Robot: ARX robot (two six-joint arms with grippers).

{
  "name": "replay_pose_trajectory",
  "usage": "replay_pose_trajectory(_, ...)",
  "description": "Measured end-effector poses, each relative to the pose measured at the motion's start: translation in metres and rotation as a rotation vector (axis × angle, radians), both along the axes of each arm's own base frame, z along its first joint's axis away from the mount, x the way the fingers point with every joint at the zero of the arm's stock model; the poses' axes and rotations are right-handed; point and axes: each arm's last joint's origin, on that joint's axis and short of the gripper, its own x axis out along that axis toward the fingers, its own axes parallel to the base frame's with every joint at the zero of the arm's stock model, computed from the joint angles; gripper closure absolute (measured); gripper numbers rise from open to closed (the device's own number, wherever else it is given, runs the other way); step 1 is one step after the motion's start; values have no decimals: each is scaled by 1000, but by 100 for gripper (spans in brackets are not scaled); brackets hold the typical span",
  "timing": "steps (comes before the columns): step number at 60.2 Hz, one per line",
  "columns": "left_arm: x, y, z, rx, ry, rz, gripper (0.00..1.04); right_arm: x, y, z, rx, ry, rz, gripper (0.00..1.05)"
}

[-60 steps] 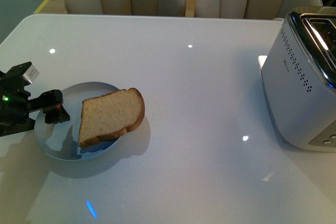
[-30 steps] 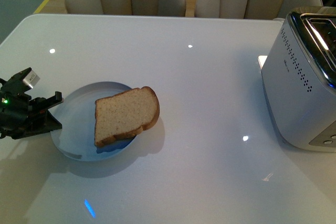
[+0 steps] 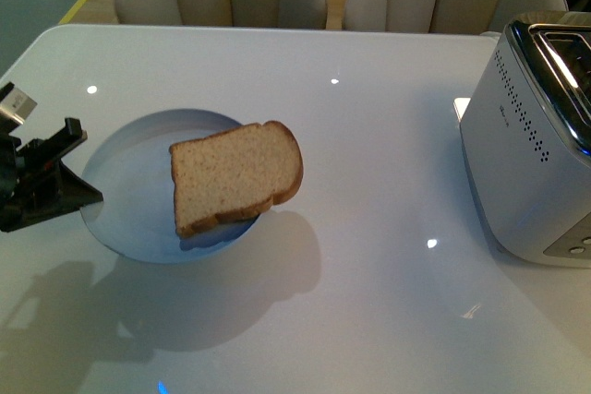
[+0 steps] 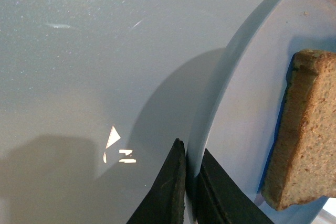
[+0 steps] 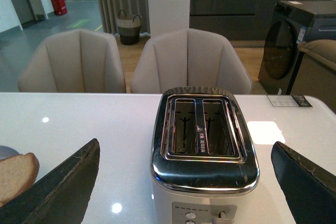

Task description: Left arm holds plate, right arm toasts bread

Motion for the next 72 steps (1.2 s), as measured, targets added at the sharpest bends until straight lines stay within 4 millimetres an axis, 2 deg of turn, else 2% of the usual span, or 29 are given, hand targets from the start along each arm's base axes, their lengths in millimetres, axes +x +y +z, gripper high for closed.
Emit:
replay_pose_trajectory(7,0,-16,36,-21,-36,21,102,0,0,0,0,0,0,9)
replay_pose_trajectory(11,0,-26,49,-27,-43,20,102,0,0,0,0,0,0,9)
replay_pose_trajectory(23,9,-60,77,-36,-53,4,102,0,0,0,0,0,0,9)
replay_pose_trajectory(35,15,-105,106,-63,-68,-11,102,0,0,0,0,0,0,9)
replay_pose_trajectory(53,1,-155,134,-99,-78,-63,102,0,0,0,0,0,0,9)
replay_pose_trajectory(62,-5,-166,141,-107,-78,-80,102,0,0,0,0,0,0,9)
replay_pose_trajectory(72,-8,-168,150,-121,-90,-64,102,0,0,0,0,0,0,9)
